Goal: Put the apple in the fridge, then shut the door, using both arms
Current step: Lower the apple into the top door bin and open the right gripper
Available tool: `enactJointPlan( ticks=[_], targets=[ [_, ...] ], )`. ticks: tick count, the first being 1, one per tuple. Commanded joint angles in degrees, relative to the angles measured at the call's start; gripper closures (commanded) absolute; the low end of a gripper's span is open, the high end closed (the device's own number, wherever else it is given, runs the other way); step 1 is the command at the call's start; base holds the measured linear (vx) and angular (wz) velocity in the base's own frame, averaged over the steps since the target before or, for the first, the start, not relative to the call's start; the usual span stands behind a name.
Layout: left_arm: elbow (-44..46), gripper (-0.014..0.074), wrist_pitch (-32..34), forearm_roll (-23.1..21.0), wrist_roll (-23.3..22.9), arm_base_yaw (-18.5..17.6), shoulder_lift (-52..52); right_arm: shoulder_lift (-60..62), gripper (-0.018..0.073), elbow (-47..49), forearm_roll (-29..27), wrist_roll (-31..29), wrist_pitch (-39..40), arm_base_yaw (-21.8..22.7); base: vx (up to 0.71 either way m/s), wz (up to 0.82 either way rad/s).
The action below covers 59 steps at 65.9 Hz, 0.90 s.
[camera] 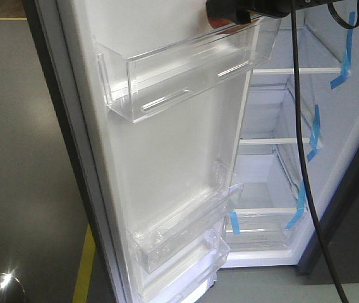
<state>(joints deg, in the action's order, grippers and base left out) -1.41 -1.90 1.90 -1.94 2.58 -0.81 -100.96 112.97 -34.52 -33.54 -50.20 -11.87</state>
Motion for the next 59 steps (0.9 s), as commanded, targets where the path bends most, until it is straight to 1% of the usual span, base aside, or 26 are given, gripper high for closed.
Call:
enactJointPlan(
  ticks=[1, 13, 20, 26, 38, 49, 59],
  targets=[
    [-1.4, 0.0603, 4.0, -0.1, -0.4, 0.2, -0.1, 2.8, 0.0171, 2.0, -1.8, 0.2, 3.0, 0.1, 0.0, 0.0],
    [-1.4, 0.0603, 4.0, -0.1, -0.4, 0.2, -0.1, 2.8, 0.0024, 2.0, -1.7, 1.5, 3.0, 0.1, 0.0, 0.0],
    [-1.4, 0.0603, 4.0, -0.1, -0.4, 0.2, -0.1, 2.8, -0.0038, 2.0, -1.7, 1.7, 3.0, 0.1, 0.0, 0.0],
    [-1.4, 0.0603, 4.0, -0.1, -0.4, 0.2, -0.1, 2.8, -0.0071, 2.0, -1.7, 1.7, 3.0, 0.1, 0.0, 0.0],
    [-1.4, 0.0603, 4.0, -0.1, -0.4, 0.2, -0.1, 3.0, -0.0073, 2.0, -1.7, 2.5, 2.9, 0.1, 0.0, 0.0],
    [-1.4, 0.0603, 4.0, -0.1, -0.4, 0.2, -0.1, 5.1, -0.0064, 2.0, -1.3, 2.7, 0.9, 0.1, 0.0, 0.0],
    [-1.4, 0.0603, 4.0, -0.1, -0.4, 0.2, -0.1, 9.0, -0.0056, 2.0, 1.7, 4.4, -1.9, 0.1, 0.0, 0.0]
  ],
)
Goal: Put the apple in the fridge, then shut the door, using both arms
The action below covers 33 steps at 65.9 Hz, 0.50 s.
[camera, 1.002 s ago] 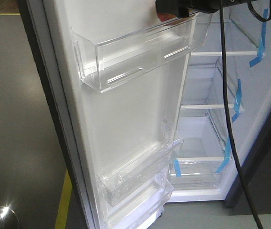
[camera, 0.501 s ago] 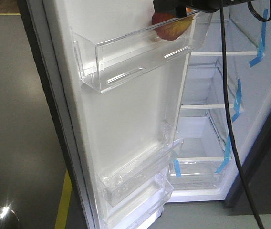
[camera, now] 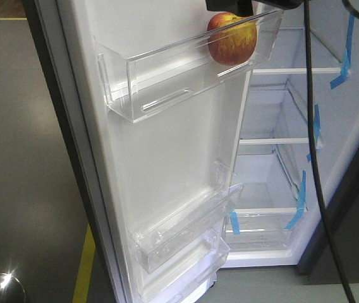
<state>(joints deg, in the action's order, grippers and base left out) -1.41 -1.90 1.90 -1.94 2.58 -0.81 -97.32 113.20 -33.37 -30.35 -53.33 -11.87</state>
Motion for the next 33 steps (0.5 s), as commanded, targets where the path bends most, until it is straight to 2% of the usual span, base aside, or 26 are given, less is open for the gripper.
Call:
enactJointPlan(
  ticks=[1, 17, 22, 33],
  targets=[
    [-1.4, 0.0603, 4.0, -0.1, -0.4, 0.2, -0.1, 5.8, -0.0055, 1.8, 1.0, 1.6, 1.0, 0.1, 0.0, 0.0],
    [-1.4, 0.0603, 4.0, -0.1, -0.4, 0.2, -0.1, 12.5, -0.0021, 0.6, 13.5, 12.8, -2.2, 0.1, 0.0, 0.0],
    [-1.4, 0.0603, 4.0, -0.1, -0.4, 0.2, -0.1, 15.2, -0.0008, -3.9, 15.9, 14.5, -1.0, 0.1, 0.0, 0.0],
    [-1.4, 0.0603, 4.0, -0.1, -0.4, 0.2, -0.1, 23.2, 0.0001, -19.1, 16.2, 14.3, 6.5, 0.1, 0.0, 0.0]
  ],
)
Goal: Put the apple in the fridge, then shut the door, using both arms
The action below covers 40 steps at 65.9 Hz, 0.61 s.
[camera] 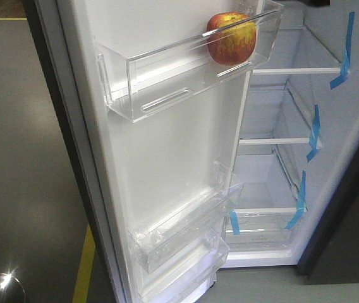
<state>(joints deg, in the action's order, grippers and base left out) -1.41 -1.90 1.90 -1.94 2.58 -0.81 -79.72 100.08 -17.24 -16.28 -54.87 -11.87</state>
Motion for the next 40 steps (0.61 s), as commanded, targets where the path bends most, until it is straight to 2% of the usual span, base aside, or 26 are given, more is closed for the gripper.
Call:
enactJointPlan(
  ticks=[1, 14, 40],
  targets=[
    [-1.4, 0.0603, 4.0, -0.1, -0.4, 0.2, -0.1, 6.3, 0.0001, -7.3, 0.1, 0.2, 8.8, 0.1, 0.0, 0.0],
    [-1.4, 0.0603, 4.0, -0.1, -0.4, 0.2, -0.1, 16.0, 0.0001, -22.9, 0.2, 0.2, 15.1, 0.1, 0.0, 0.0],
    [-1.4, 0.0603, 4.0, -0.1, -0.4, 0.2, -0.1, 35.2, 0.0001, -44.9, 0.2, 0.2, 15.2, 0.1, 0.0, 0.0]
  ],
)
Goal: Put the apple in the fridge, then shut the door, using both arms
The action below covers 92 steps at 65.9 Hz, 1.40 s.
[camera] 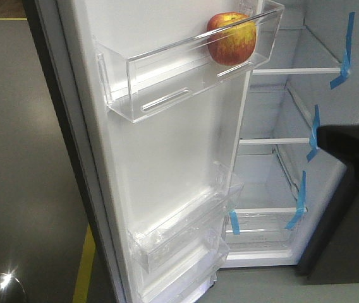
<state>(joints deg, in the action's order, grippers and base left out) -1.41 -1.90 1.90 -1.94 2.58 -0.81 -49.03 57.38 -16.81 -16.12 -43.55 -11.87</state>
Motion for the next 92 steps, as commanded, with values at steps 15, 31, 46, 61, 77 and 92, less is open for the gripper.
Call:
enactJointPlan(
  ticks=[15, 31, 46, 61, 77, 92],
  targets=[
    [-1.4, 0.0603, 4.0, -0.1, -0.4, 0.2, -0.1, 16.9, 0.0001, -10.8, -1.7, 0.4, 1.3, 0.1, 0.0, 0.0],
    [-1.4, 0.0603, 4.0, -0.1, -0.4, 0.2, -0.1, 26.8, 0.0001, -13.4, -1.9, 0.4, -9.0, 0.1, 0.0, 0.0],
    [-1.4, 0.0603, 4.0, -0.1, -0.4, 0.2, -0.1, 32.5, 0.0001, -13.4, -2.3, 0.4, -17.5, 0.1, 0.0, 0.0],
    [-1.4, 0.0603, 4.0, -0.1, -0.4, 0.2, -0.1, 34.1, 0.0001, -13.4, -2.3, 0.5, -22.2, 0.1, 0.0, 0.0],
    [-1.4, 0.0603, 4.0, -0.1, -0.4, 0.2, -0.1, 34.1, 0.0001, -13.4, -2.6, 0.5, -23.6, 0.1, 0.0, 0.0],
    [-1.4, 0.0603, 4.1, -0.1, -0.4, 0.2, -0.1, 34.1, 0.0001, -13.4, -2.6, 0.5, -23.6, 0.1, 0.0, 0.0]
  ],
)
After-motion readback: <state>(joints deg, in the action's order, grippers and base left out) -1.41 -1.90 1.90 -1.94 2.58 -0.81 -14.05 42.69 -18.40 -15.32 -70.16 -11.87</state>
